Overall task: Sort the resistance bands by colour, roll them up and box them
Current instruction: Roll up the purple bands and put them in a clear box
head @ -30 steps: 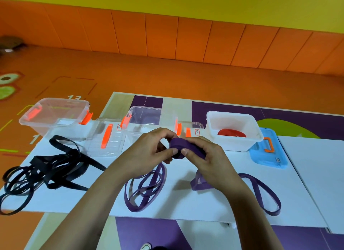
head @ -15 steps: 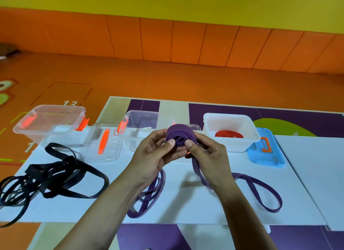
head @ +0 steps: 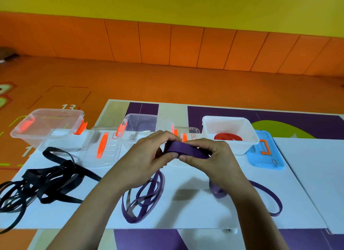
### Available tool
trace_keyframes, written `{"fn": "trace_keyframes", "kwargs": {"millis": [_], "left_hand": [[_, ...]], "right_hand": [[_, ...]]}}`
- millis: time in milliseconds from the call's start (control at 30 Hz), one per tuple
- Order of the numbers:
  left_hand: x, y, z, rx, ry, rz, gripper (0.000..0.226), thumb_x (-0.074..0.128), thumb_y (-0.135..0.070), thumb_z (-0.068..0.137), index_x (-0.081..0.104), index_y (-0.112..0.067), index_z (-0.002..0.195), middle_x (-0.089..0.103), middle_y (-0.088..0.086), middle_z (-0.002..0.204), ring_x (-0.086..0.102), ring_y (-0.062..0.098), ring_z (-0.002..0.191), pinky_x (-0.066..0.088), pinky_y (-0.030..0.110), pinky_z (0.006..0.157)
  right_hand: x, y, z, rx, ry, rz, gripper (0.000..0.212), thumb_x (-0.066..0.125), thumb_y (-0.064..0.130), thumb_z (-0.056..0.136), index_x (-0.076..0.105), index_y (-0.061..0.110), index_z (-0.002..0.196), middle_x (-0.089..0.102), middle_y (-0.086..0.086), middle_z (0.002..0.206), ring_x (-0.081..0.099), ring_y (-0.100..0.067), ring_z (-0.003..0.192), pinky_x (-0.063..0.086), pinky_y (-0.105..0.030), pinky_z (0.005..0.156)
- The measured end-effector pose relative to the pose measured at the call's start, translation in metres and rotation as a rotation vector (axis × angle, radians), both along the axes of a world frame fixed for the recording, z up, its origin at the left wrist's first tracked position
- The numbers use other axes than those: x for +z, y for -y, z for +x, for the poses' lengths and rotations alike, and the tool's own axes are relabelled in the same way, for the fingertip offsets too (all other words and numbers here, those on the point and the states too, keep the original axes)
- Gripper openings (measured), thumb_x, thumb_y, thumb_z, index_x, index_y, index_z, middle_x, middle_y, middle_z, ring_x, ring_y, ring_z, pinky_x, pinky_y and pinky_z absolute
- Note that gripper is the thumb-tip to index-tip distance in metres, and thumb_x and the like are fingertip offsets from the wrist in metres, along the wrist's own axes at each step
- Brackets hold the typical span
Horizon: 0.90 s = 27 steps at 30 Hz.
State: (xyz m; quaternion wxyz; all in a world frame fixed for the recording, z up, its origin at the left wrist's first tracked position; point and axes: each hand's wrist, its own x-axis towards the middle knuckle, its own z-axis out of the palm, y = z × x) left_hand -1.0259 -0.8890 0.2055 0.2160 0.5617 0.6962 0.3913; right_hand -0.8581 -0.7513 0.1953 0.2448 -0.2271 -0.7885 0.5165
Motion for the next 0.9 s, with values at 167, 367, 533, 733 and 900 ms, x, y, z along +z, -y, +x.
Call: {"fn": "trace_keyframes", "kwargs": {"millis": [167,367,533,733,900], "left_hand": [[-0.002,0.002,0.006,0.062,0.248,0.078,0.019,0.06,-0.026,0.101,0.057,-0.03,0.119,0.071,-0.003,0.091,0.072,0.02,0.073,0.059,0.037,0.075],[-0.007,-0.012,0.022,0.196,0.822,0.282,0.029,0.055,-0.017,0.095,0.054,-0.003,0.121,0.071,0.012,0.101,0.07,0.028,0.066,0.06,0.036,0.067],[-0.012,-0.016,0.029,0.258,0.989,0.206,0.018,0.048,-0.006,0.104,0.058,-0.006,0.119,0.072,0.014,0.091,0.07,0.027,0.068,0.06,0.036,0.065],[0.005,-0.002,0.004,0.103,0.075,0.023,0.046,0.07,-0.016,0.093,0.057,-0.046,0.125,0.064,-0.017,0.106,0.057,0.019,0.065,0.051,0.026,0.066],[0.011,-0.004,-0.004,0.038,0.039,0.057,0.025,0.072,-0.022,0.093,0.064,-0.041,0.108,0.064,-0.014,0.095,0.065,0.016,0.064,0.048,0.02,0.061]], "right_hand": [[0.0,-0.003,-0.005,0.004,-0.064,-0.107,0.026,0.085,0.018,0.079,0.078,0.027,0.103,0.078,0.004,0.095,0.072,-0.017,0.091,0.056,-0.023,0.083],[-0.011,0.004,-0.016,-0.016,-0.208,-0.333,0.022,0.079,0.017,0.086,0.077,0.015,0.108,0.076,-0.013,0.092,0.067,-0.018,0.074,0.053,-0.029,0.069],[-0.01,0.006,-0.013,-0.103,-0.167,-0.26,0.021,0.078,0.013,0.087,0.08,0.025,0.104,0.075,-0.002,0.081,0.06,-0.012,0.066,0.049,-0.026,0.065],[0.004,-0.003,-0.002,-0.009,0.019,-0.027,0.027,0.086,0.019,0.08,0.081,0.031,0.104,0.078,0.009,0.09,0.068,-0.008,0.08,0.052,-0.019,0.073],[0.005,0.001,-0.006,-0.02,-0.011,-0.031,0.024,0.088,0.024,0.078,0.08,0.029,0.099,0.076,0.007,0.09,0.069,-0.013,0.082,0.055,-0.025,0.073]]}}
